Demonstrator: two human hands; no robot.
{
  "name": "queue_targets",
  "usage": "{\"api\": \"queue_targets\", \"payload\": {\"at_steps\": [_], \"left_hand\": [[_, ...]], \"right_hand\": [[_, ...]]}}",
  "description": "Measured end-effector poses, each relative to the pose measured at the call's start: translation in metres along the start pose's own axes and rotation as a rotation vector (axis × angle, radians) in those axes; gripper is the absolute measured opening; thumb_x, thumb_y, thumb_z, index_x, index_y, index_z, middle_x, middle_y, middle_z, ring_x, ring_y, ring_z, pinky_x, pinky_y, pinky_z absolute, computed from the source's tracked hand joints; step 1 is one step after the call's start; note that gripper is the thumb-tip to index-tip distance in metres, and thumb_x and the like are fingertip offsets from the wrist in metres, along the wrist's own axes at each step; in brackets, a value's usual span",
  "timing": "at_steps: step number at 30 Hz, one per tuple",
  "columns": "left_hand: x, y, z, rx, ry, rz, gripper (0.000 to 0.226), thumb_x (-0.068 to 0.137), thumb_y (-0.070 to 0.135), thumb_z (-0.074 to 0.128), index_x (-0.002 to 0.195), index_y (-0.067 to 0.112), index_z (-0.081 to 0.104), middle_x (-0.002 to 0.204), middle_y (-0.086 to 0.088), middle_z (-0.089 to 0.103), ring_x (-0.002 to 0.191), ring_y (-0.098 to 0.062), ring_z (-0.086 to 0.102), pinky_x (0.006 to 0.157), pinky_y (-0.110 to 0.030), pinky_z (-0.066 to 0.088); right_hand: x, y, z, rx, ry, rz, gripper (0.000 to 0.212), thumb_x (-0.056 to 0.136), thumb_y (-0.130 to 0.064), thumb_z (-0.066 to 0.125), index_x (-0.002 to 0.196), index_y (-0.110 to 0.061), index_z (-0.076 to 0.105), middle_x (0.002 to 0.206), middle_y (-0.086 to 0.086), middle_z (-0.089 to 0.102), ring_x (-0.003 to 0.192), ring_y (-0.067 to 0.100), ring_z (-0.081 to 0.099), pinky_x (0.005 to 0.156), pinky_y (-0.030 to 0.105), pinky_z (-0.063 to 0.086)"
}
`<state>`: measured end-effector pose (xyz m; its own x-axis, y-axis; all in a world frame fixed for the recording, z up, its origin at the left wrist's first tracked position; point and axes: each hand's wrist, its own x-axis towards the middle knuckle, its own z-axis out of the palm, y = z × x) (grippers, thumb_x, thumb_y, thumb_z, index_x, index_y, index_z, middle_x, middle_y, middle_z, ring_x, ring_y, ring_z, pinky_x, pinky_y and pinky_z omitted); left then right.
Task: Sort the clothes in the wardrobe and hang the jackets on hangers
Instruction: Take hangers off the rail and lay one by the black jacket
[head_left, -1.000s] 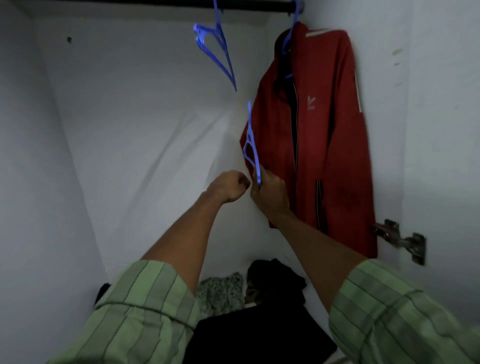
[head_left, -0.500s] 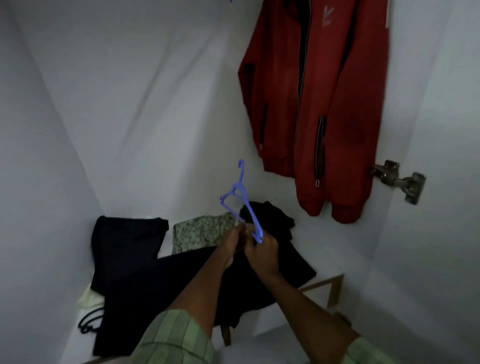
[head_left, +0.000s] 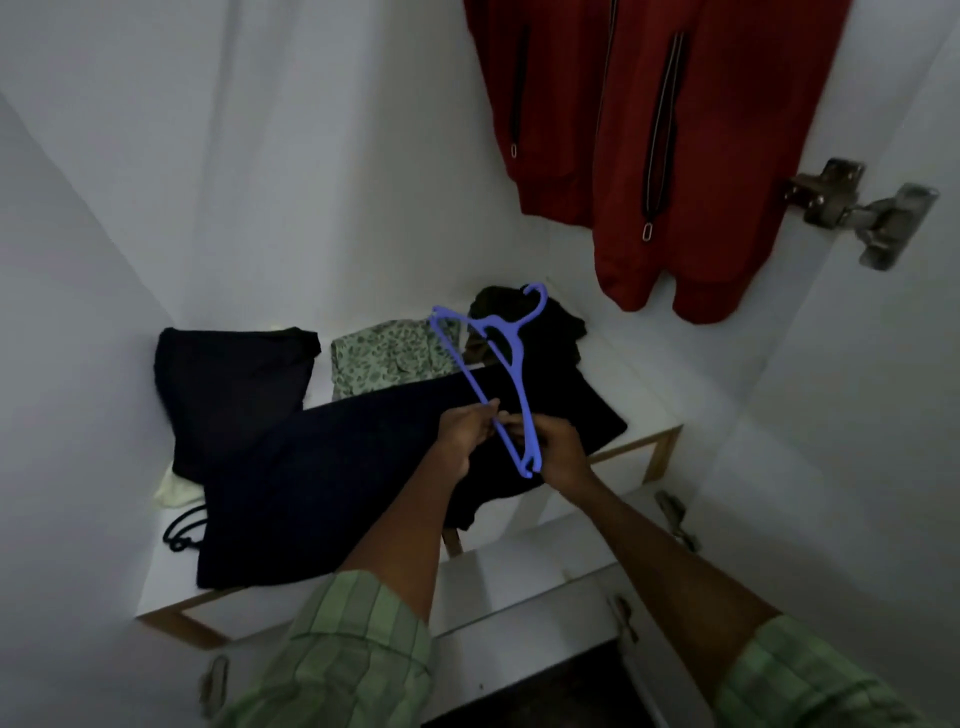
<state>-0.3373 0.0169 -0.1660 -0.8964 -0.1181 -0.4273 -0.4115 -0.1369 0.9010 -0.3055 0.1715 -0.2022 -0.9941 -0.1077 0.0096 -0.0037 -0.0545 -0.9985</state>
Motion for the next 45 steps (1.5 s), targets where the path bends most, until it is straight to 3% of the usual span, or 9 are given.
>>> {"api": "queue_targets", "payload": {"at_steps": [3, 6, 10, 13, 19, 30, 39, 42, 45], "left_hand": [[-0.007, -0.009, 0.004, 0.104, -0.007, 0.142, 0.016, 0.092, 0.013, 0.074, 0.077, 0.011, 0.078, 0.081, -0.01, 0.077, 0.086, -0.026, 0.073, 0.083, -0.033, 0.058], [-0.011, -0.032, 0.012, 0.535, -0.073, 0.395, 0.034, 0.096, 0.03, 0.064, 0.069, 0.016, 0.079, 0.072, 0.001, 0.076, 0.078, -0.015, 0.072, 0.082, -0.037, 0.056], [-0.013, -0.05, 0.032, 0.99, 0.025, 0.618, 0.068, 0.094, 0.064, 0.042, 0.058, 0.011, 0.064, 0.053, -0.002, 0.061, 0.053, -0.019, 0.059, 0.057, -0.044, 0.052], [-0.028, -0.038, 0.053, 1.196, 0.111, 0.615, 0.061, 0.09, 0.065, 0.051, 0.054, 0.015, 0.052, 0.056, -0.001, 0.055, 0.062, -0.029, 0.061, 0.06, -0.04, 0.055], [-0.021, -0.017, 0.098, 1.125, 0.022, 0.826, 0.01, 0.086, 0.023, 0.071, 0.091, 0.015, 0.073, 0.104, -0.007, 0.061, 0.101, -0.026, 0.057, 0.082, -0.039, 0.055], [0.004, -0.017, 0.153, 1.183, -0.017, 0.492, 0.058, 0.077, 0.041, 0.074, 0.124, 0.014, 0.054, 0.122, -0.011, 0.046, 0.097, -0.029, 0.062, 0.074, -0.038, 0.057], [0.003, -0.012, 0.132, 1.095, -0.019, 0.491, 0.027, 0.08, 0.041, 0.079, 0.085, 0.015, 0.069, 0.093, -0.005, 0.061, 0.075, -0.02, 0.064, 0.063, -0.035, 0.055], [0.001, -0.003, 0.111, 0.903, -0.008, 0.508, 0.041, 0.079, 0.033, 0.078, 0.052, 0.013, 0.056, 0.051, -0.001, 0.058, 0.044, -0.008, 0.053, 0.053, -0.036, 0.054], [-0.016, -0.005, 0.083, 0.569, 0.055, 0.503, 0.035, 0.083, 0.026, 0.078, 0.054, 0.013, 0.063, 0.052, 0.0, 0.062, 0.049, -0.009, 0.059, 0.054, -0.027, 0.05]], "right_hand": [[0.01, -0.019, -0.012, 0.338, 0.204, 0.24, 0.018, 0.097, -0.011, 0.058, 0.099, -0.002, 0.073, 0.103, 0.024, 0.073, 0.097, 0.035, 0.071, 0.103, 0.05, 0.052], [0.017, -0.034, -0.038, 0.445, 0.191, 0.281, 0.035, 0.107, -0.032, 0.045, 0.119, -0.005, 0.065, 0.105, 0.022, 0.073, 0.097, 0.032, 0.071, 0.094, 0.045, 0.057], [0.029, -0.036, -0.07, 0.016, 0.312, 0.259, 0.025, 0.106, -0.027, 0.05, 0.108, -0.005, 0.062, 0.074, 0.011, 0.067, 0.066, 0.023, 0.066, 0.064, 0.036, 0.06], [0.036, -0.037, -0.094, -0.243, 0.404, 0.227, 0.026, 0.102, -0.027, 0.051, 0.103, -0.005, 0.065, 0.07, 0.011, 0.066, 0.056, 0.021, 0.064, 0.056, 0.034, 0.056], [0.048, -0.032, -0.109, -0.5, 0.41, 0.217, 0.027, 0.099, -0.03, 0.055, 0.075, -0.018, 0.057, 0.069, 0.0, 0.058, 0.062, 0.017, 0.054, 0.06, 0.032, 0.039], [0.055, -0.027, -0.107, -0.598, 0.431, 0.174, 0.02, 0.101, -0.02, 0.055, 0.086, -0.007, 0.06, 0.076, 0.001, 0.057, 0.068, 0.015, 0.053, 0.063, 0.029, 0.039], [0.042, -0.026, -0.102, -0.356, 0.383, 0.274, 0.026, 0.101, -0.026, 0.052, 0.081, -0.012, 0.062, 0.077, 0.006, 0.063, 0.072, 0.02, 0.06, 0.062, 0.03, 0.044], [0.039, -0.037, -0.098, -0.268, 0.376, 0.296, 0.03, 0.101, -0.028, 0.053, 0.08, -0.01, 0.063, 0.074, 0.01, 0.06, 0.069, 0.023, 0.057, 0.063, 0.035, 0.043], [0.031, -0.034, -0.084, -0.103, 0.371, 0.305, 0.029, 0.101, -0.028, 0.054, 0.087, -0.006, 0.066, 0.08, 0.024, 0.061, 0.071, 0.027, 0.058, 0.064, 0.037, 0.044]]}}
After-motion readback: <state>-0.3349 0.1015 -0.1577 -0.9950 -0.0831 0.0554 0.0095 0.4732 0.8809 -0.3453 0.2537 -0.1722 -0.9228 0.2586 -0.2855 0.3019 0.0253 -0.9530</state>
